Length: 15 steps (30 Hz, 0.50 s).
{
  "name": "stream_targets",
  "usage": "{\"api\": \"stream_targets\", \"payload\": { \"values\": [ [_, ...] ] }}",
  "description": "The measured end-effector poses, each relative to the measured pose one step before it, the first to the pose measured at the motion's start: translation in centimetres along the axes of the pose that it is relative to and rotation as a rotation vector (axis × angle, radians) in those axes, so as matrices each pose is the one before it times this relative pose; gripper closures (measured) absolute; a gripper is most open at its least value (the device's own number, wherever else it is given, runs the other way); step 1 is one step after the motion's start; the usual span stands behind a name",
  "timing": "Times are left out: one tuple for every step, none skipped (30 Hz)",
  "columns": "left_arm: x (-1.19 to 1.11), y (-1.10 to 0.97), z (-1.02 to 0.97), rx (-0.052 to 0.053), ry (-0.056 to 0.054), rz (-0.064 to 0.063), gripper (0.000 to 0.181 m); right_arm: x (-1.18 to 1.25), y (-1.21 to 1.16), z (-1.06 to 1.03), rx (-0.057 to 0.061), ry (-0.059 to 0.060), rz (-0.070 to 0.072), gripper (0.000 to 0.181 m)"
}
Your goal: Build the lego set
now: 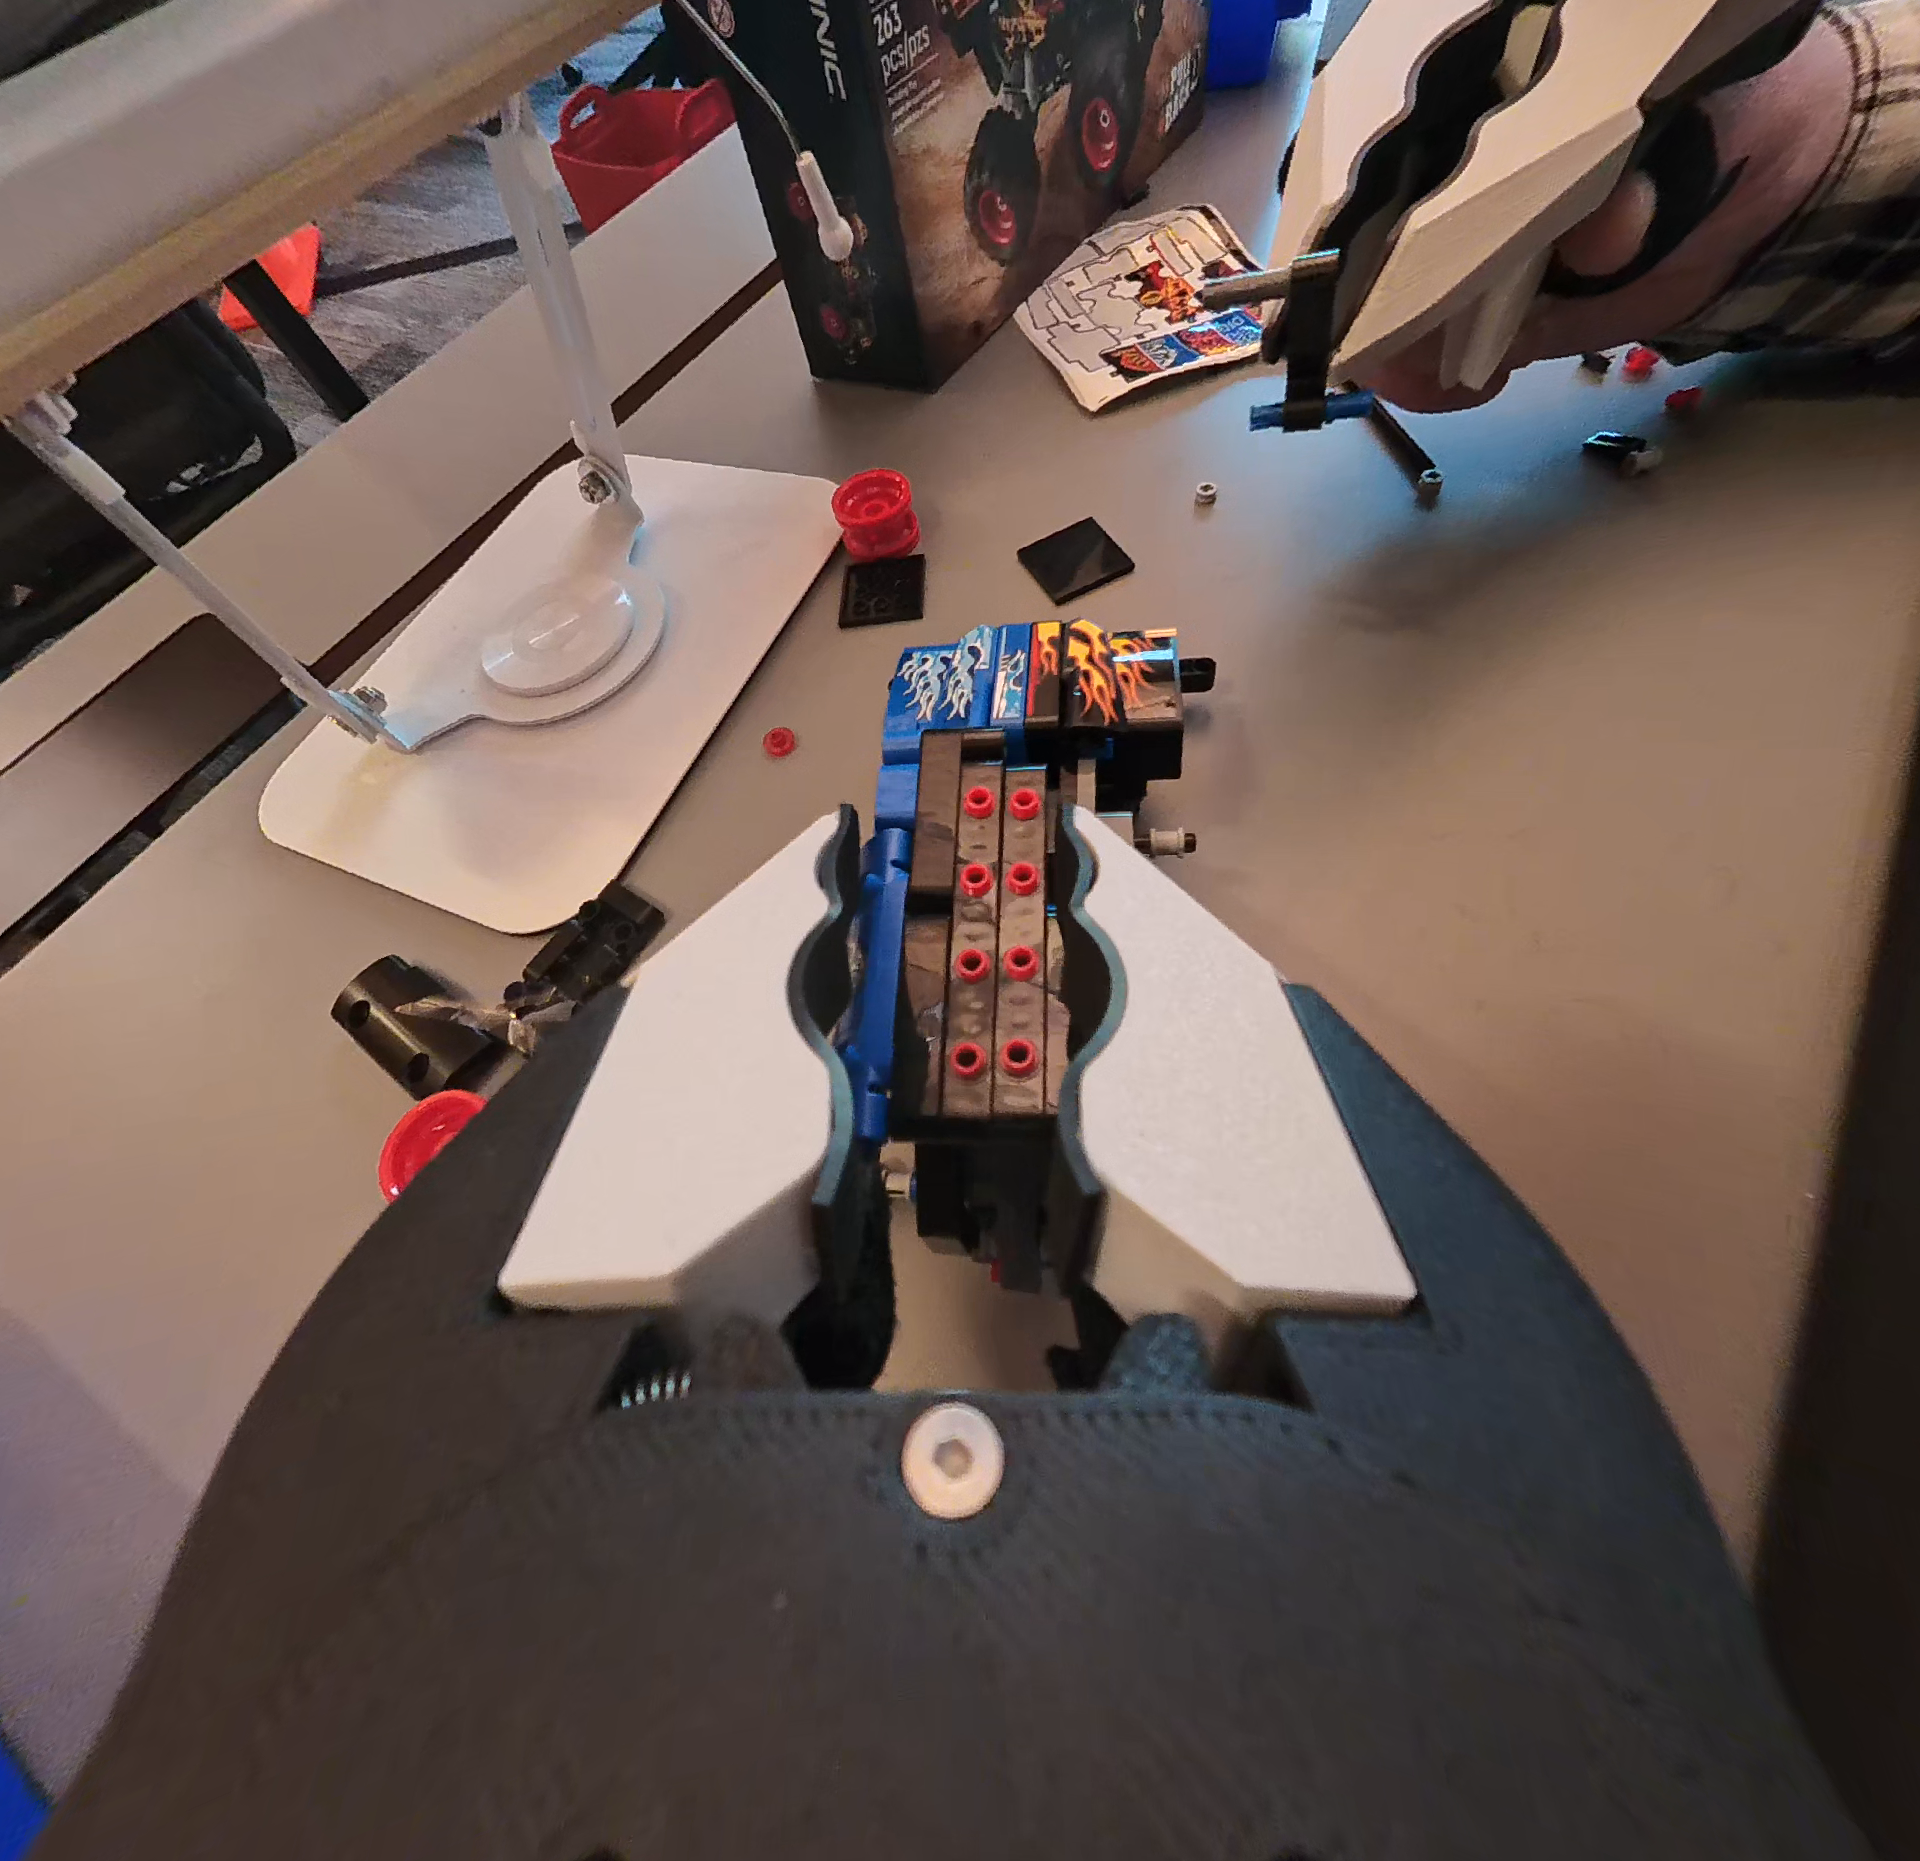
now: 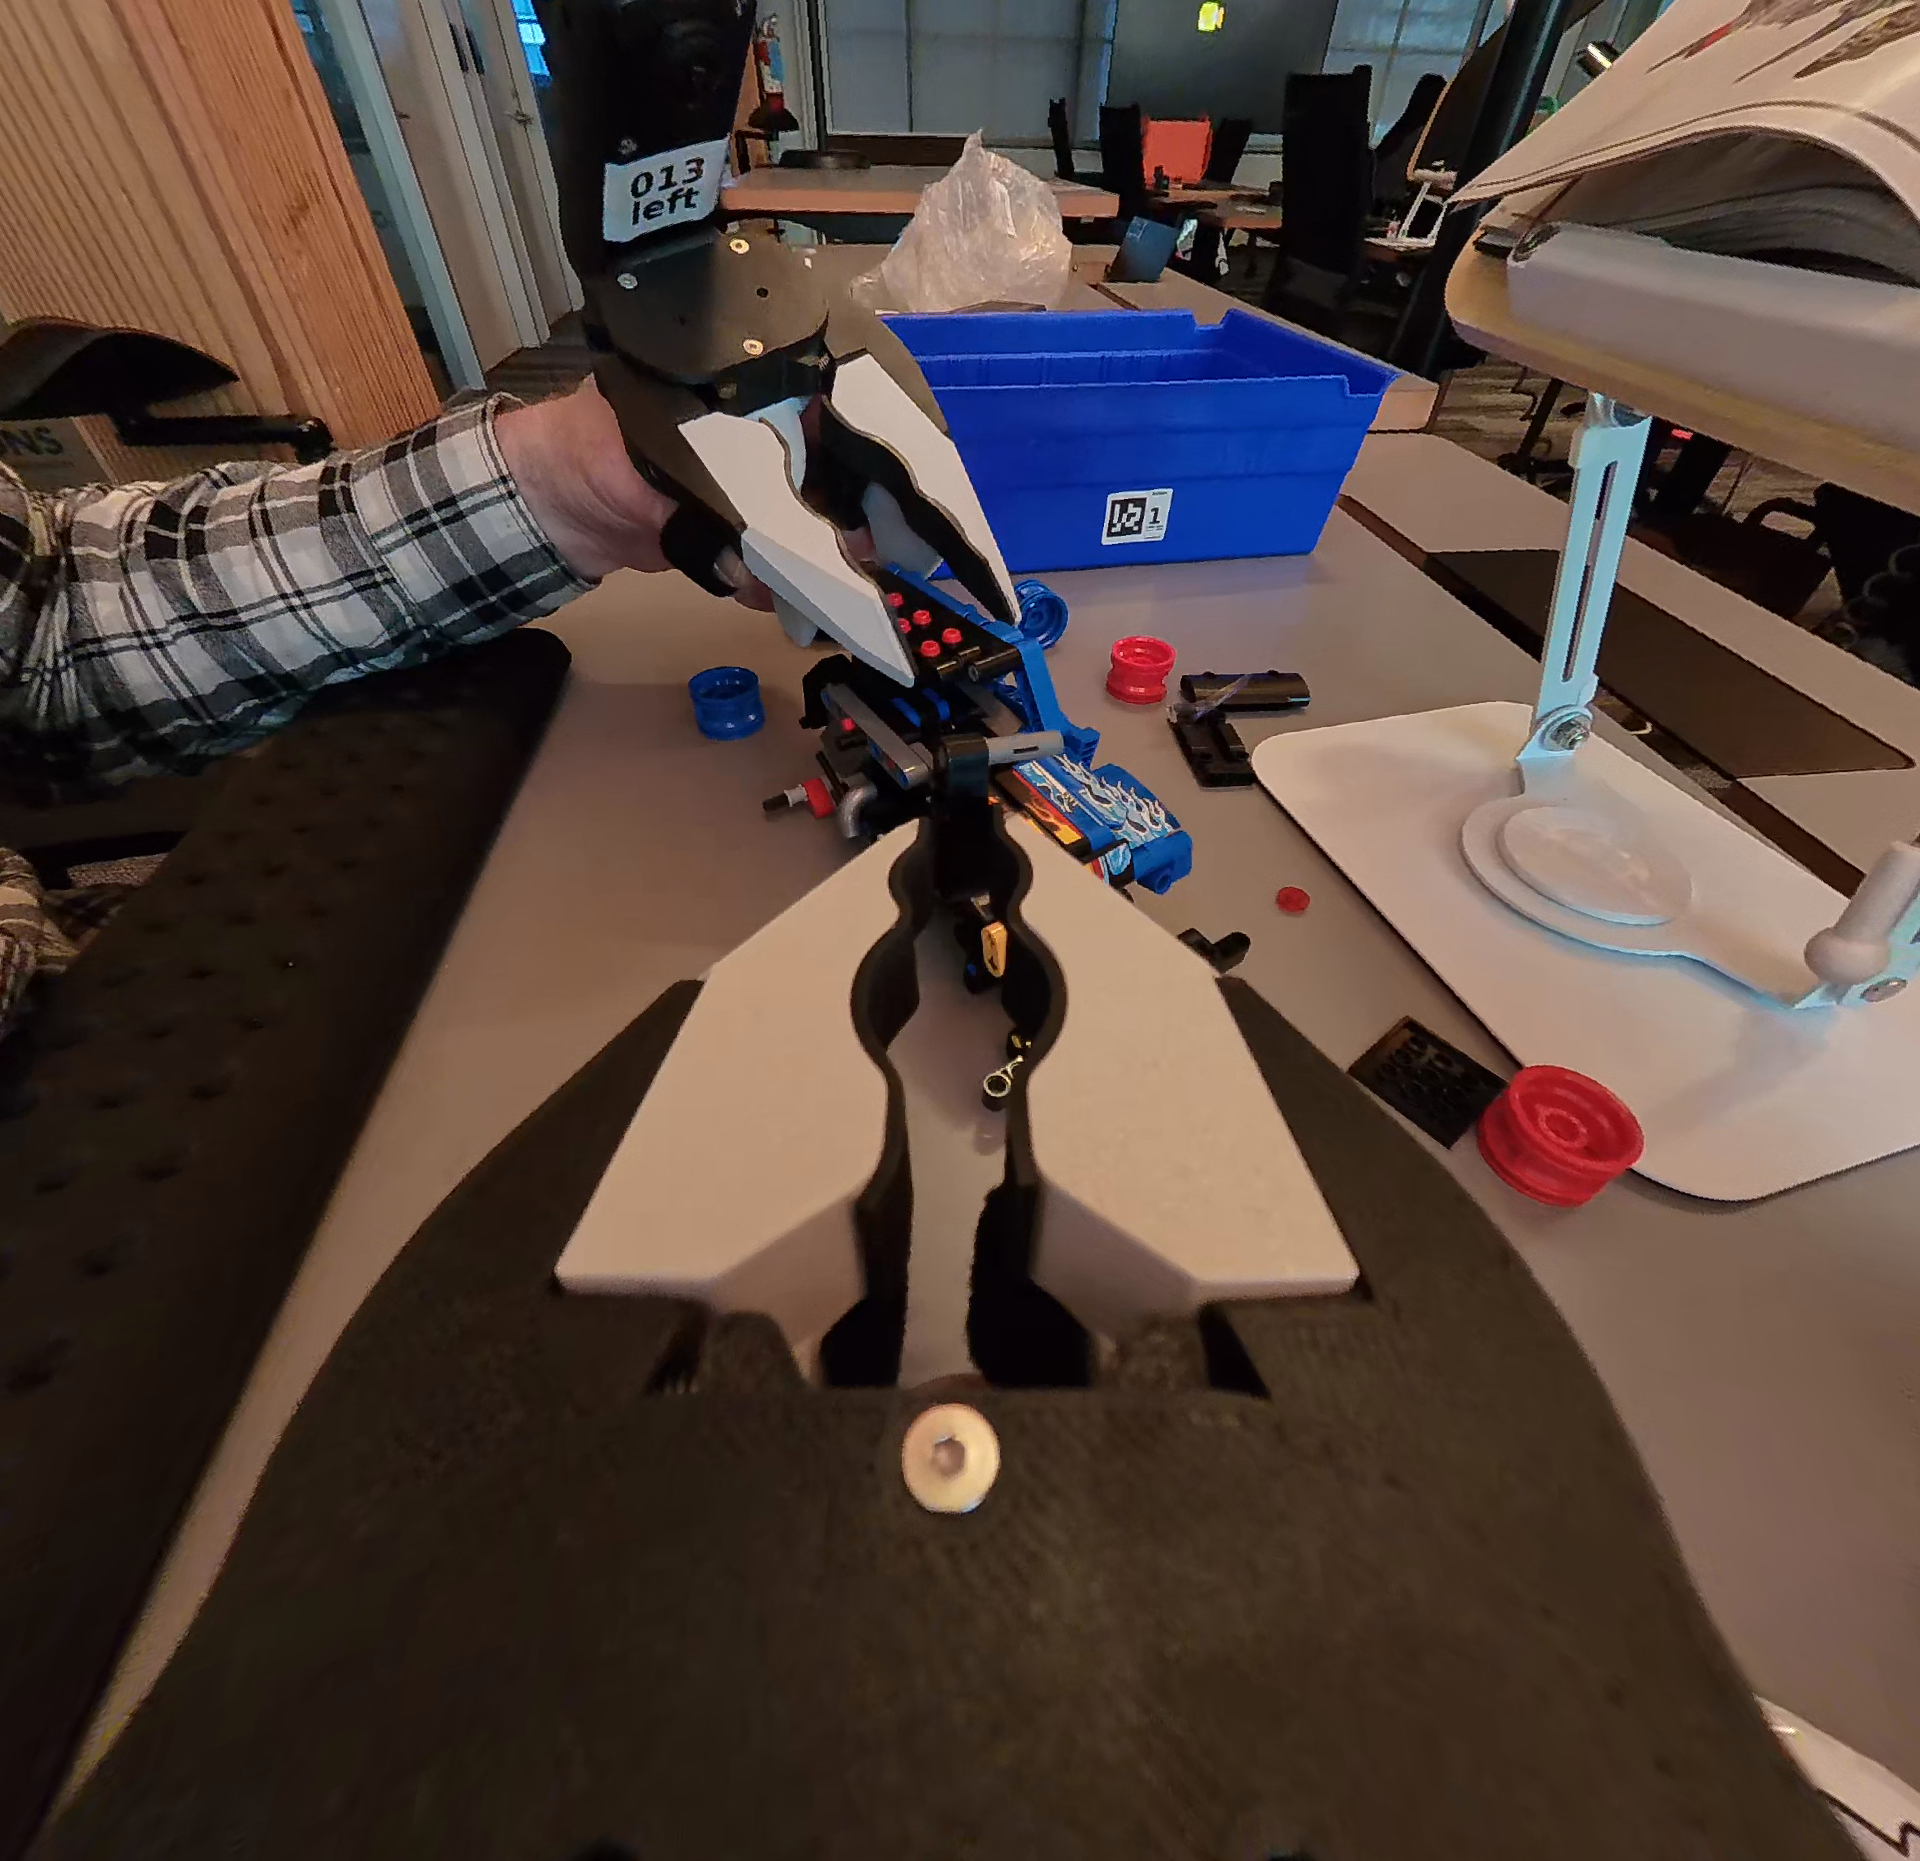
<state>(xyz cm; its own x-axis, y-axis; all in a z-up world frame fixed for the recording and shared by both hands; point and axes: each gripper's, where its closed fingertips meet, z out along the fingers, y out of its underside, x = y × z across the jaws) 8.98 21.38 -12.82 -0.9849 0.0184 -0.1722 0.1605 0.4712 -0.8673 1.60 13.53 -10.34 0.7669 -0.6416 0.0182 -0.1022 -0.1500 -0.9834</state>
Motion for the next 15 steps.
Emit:
{"api": "stream_targets", "payload": {
  "values": [
    [0.011, -0.022, -0.011, 0.0017, 0.0005, -0.0007, 0.146, -0.001, 0.014, 0.013, -0.0005, 0.0004, -0.0008, 0.173],
    [0.003, 0.011, -0.001, 0.0003, 0.0005, -0.0006, 0.146, 0.0, 0.007, 0.017, -0.0008, 0.0009, -0.001, 0.173],
    [0.004, 0.04, 0.015, -0.0012, 0.0007, 0.0001, 0.145, 0.014, 0.012, 0.002, -0.0011, 0.0023, -0.0024, 0.173],
    [0.007, 0.035, 0.016, -0.001, 0.0004, 0.0006, 0.145, 0.031, 0.017, -0.008, -0.0013, 0.0024, -0.0017, 0.173],
    [0.006, 0.023, 0.013, -0.0008, 0.0003, 0.0002, 0.145, 0.042, -0.019, -0.016, 0.0001, 0.0033, -0.0015, 0.173],
    [0.006, 0.023, 0.013, -0.0007, 0.0004, 0.0004, 0.145, 0.058, -0.008, -0.022, 0.0001, 0.004, -0.0016, 0.173],
    [0.0, 0.002, -0.001, -0.0001, 0.0004, 0.0007, 0.145, 0.073, -0.018, -0.023, -0.0008, 0.0056, -0.0033, 0.173],
    [0.01, -0.01, 0.004, 0.0006, 0.0001, 0.0001, 0.145, 0.074, 0.022, -0.01, -0.0026, 0.006, -0.0055, 0.173],
    [0.002, -0.017, -0.007, 0.001, 0.0002, 0.0, 0.145, 0.031, 0.012, -0.005, -0.0028, 0.0049, -0.0065, 0.173],
    [0.005, -0.012, -0.011, 0.0005, 0.0, 0.0004, 0.145, 0.028, 0.003, 0.006, -0.0015, 0.0056, -0.0068, 0.173],
    [0.007, 0.002, -0.01, 0.0, -0.0004, 0.0011, 0.145, 0.051, 0.002, -0.002, -0.0024, 0.0077, -0.0096, 0.174],
    [0.012, -0.007, -0.028, 0.0007, -0.0001, 0.0008, 0.145, 0.054, 0.009, 0.01, -0.0046, 0.0111, -0.015, 0.174],
    [0.014, -0.01, -0.01, 0.0012, 0.0004, 0.0003, 0.145, 0.083, 0.064, 0.026, -0.0093, 0.0146, -0.021, 0.174],
    [0.0, 0.012, -0.009, 0.0005, 0.0005, -0.0002, 0.145, 0.061, 0.126, 0.042, -0.0148, 0.0168, -0.0292, 0.173],
    [-0.017, 0.022, 0.001, -0.0007, -0.0001, -0.0004, 0.145, -0.055, 0.176, 0.089, -0.0173, 0.0092, -0.0274, 0.173]
  ]
}}
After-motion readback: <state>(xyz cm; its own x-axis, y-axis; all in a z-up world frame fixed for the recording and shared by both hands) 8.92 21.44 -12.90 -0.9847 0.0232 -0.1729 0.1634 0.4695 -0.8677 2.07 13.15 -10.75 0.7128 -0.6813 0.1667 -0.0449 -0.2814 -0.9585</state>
